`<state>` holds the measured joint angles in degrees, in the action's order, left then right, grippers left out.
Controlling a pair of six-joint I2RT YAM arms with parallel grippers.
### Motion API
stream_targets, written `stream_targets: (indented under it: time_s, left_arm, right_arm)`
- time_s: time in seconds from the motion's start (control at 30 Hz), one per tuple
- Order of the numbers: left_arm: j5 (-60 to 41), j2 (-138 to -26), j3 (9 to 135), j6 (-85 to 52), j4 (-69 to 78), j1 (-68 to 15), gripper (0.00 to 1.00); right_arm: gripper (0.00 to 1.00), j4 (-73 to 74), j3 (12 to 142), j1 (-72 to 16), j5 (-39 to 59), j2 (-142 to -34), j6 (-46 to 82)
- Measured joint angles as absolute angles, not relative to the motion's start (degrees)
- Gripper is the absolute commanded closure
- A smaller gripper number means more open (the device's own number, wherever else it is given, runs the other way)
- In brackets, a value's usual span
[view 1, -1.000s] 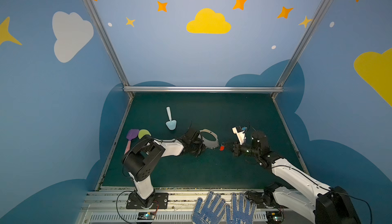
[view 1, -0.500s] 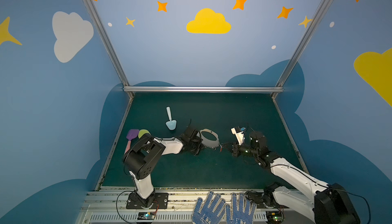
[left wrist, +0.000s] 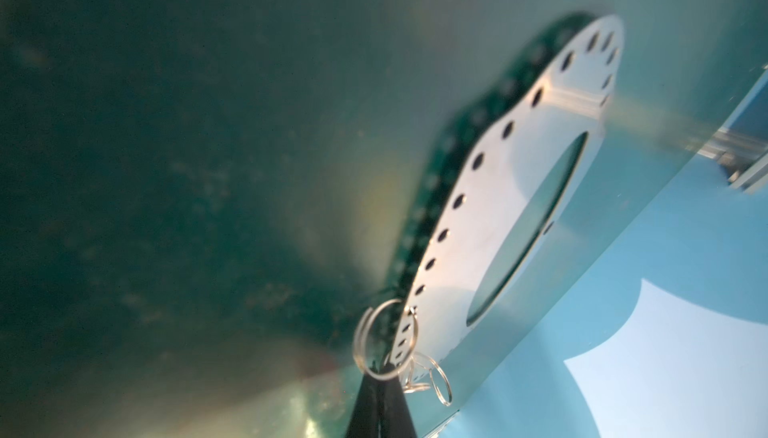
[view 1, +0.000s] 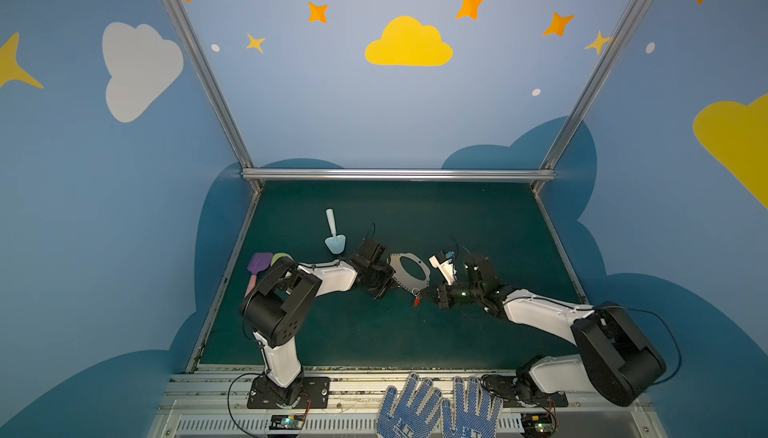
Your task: Put the keys on the keyring
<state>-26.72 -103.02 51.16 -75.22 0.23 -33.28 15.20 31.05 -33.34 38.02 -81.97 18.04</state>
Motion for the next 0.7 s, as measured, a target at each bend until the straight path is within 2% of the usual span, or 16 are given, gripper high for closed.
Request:
stream_targets:
  time_s: [0.37,0.7]
  left_arm:
    - [-33.15,-104.07,51.22,-71.61,0.56,-31.44,0.96]
    - [-36.51,-105.36,53.39,-68.62,-0.82,-30.09,0.96]
  right_arm:
    - [1.00,17.45,38.50,-33.69,41.34,-95.68,16.03]
    - [1.00,18.17,40.23,-33.87,43.22,-100.66,15.40]
